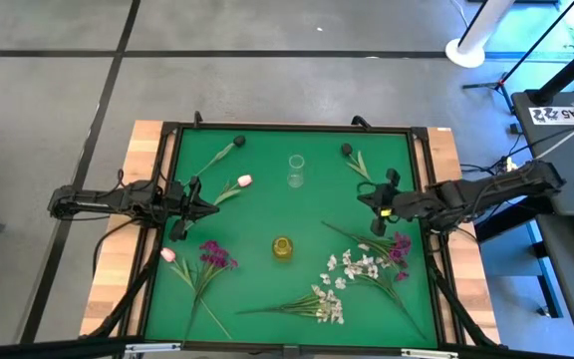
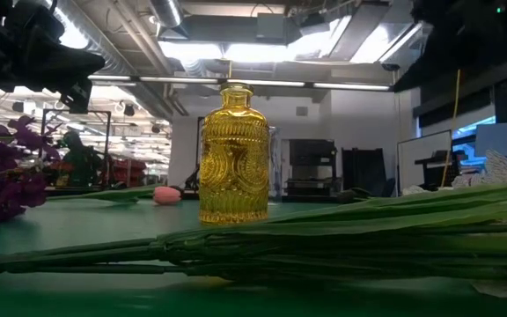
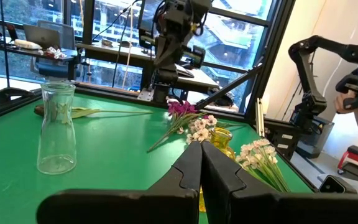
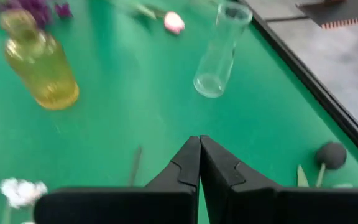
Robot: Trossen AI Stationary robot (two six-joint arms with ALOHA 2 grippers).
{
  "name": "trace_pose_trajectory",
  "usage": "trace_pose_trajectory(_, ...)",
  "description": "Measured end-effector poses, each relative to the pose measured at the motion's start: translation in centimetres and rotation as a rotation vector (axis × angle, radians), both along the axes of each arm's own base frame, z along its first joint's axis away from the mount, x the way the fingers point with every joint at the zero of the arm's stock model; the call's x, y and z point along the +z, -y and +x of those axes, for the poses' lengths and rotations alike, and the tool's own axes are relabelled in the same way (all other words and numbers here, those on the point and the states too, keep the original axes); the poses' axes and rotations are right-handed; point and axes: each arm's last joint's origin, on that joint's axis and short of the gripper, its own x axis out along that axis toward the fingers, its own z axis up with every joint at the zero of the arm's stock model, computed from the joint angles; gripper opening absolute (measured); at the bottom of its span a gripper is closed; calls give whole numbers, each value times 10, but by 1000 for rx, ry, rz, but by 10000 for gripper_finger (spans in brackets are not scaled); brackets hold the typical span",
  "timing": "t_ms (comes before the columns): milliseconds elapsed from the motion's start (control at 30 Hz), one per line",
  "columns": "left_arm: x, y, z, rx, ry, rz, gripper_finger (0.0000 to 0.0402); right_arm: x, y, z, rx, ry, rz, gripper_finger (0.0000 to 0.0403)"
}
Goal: Sort flowers into vase by color
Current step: Put the right black tulip into the transparent vase
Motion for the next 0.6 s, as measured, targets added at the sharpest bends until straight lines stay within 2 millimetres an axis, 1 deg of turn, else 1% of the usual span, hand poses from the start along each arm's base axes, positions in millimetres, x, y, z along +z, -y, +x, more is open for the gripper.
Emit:
trace_pose_trajectory(167,0,0,0,0,0,0,0,-17,-1,5,-53,-132,-2,10)
trace_pose_trajectory(267,0,0,0,0,0,0,0,-26,-2,7,-63,-210,32,23)
trace_pose_trajectory(367,0,0,0,0,0,0,0,-34,-4,8,-50,-277,77,56)
trace_pose_trajectory(467,0,0,0,0,-1,0,0,-38,-7,12,-21,-307,113,102)
trace_pose_trajectory(600,0,0,0,0,0,0,0,-41,-4,15,-57,-307,86,159)
